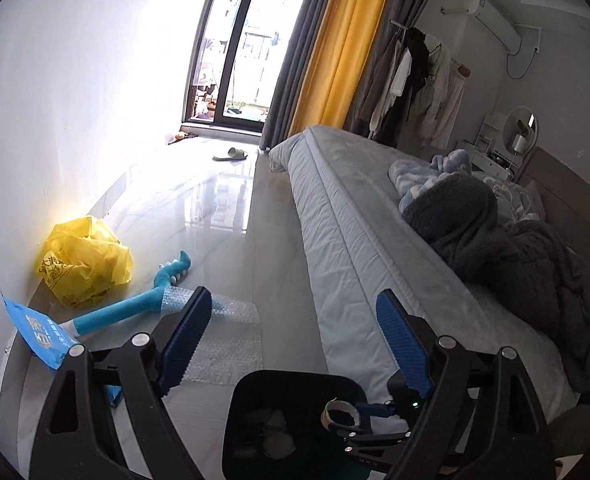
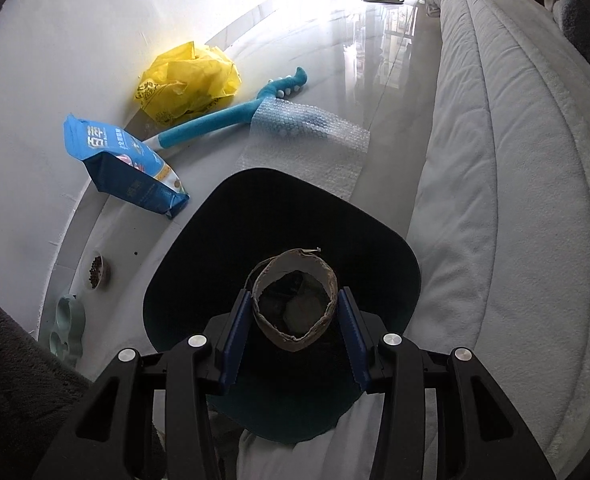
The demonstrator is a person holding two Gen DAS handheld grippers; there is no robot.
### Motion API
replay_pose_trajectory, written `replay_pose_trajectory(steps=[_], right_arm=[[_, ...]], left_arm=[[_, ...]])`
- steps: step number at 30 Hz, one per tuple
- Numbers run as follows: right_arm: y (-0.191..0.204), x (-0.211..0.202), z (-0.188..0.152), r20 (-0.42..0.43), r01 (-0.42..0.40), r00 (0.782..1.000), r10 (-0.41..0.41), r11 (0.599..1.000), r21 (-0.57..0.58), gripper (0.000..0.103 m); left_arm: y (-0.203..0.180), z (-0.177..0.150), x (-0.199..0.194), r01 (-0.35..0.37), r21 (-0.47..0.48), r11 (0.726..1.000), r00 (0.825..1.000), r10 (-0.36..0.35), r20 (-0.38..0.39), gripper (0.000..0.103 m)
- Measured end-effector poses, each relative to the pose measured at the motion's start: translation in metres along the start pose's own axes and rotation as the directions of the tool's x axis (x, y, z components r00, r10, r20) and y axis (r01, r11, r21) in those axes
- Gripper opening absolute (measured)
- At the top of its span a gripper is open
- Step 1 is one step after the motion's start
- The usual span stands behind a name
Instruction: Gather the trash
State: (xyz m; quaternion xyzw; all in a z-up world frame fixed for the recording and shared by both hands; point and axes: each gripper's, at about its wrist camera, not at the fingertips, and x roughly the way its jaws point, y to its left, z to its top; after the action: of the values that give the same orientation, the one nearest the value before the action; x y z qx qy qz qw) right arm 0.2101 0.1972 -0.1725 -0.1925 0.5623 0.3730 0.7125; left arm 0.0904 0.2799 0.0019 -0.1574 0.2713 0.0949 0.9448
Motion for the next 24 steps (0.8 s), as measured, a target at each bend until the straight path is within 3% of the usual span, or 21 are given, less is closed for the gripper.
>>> replay_pose_trajectory(steps=[3, 7, 15, 20, 24], right_arm=[[0.001, 0.0, -0.001, -0.002, 0.01, 1.0, -0.01, 1.0, 0.0, 0.048], [0.002, -0.009, -0.004, 0.028, 0.016, 0.999, -0.016, 1.0, 0.0, 0.058], [-0.007, -0.062, -0.026, 0.15, 0.013, 0.988, -0.019, 0.999, 0.043, 0.068], [-0.012, -0.118, -0.048, 0.282, 0.049, 0.958, -0.061, 0.998, 0.051, 0.078], [-0.019, -0.165, -0.078, 0.381, 0.099, 0.917, -0.118, 0.993, 0.069, 0.091]], left_arm=[[-0.008, 0.004, -0.007, 0.022, 0.011, 1.0, 1.0, -0.022, 0.022, 0.086], [-0.015, 0.004, -0.01, 0.036, 0.022, 0.999, 0.999, -0.037, 0.038, 0.086], [-0.042, -0.003, -0.029, 0.015, 0.121, 0.993, 0.995, -0.026, 0.094, 0.088], [-0.06, -0.016, -0.04, 0.022, 0.115, 0.993, 0.995, -0.032, 0.089, 0.096], [-0.079, -0.019, -0.064, 0.024, 0.122, 0.992, 0.986, -0.044, 0.158, 0.1]])
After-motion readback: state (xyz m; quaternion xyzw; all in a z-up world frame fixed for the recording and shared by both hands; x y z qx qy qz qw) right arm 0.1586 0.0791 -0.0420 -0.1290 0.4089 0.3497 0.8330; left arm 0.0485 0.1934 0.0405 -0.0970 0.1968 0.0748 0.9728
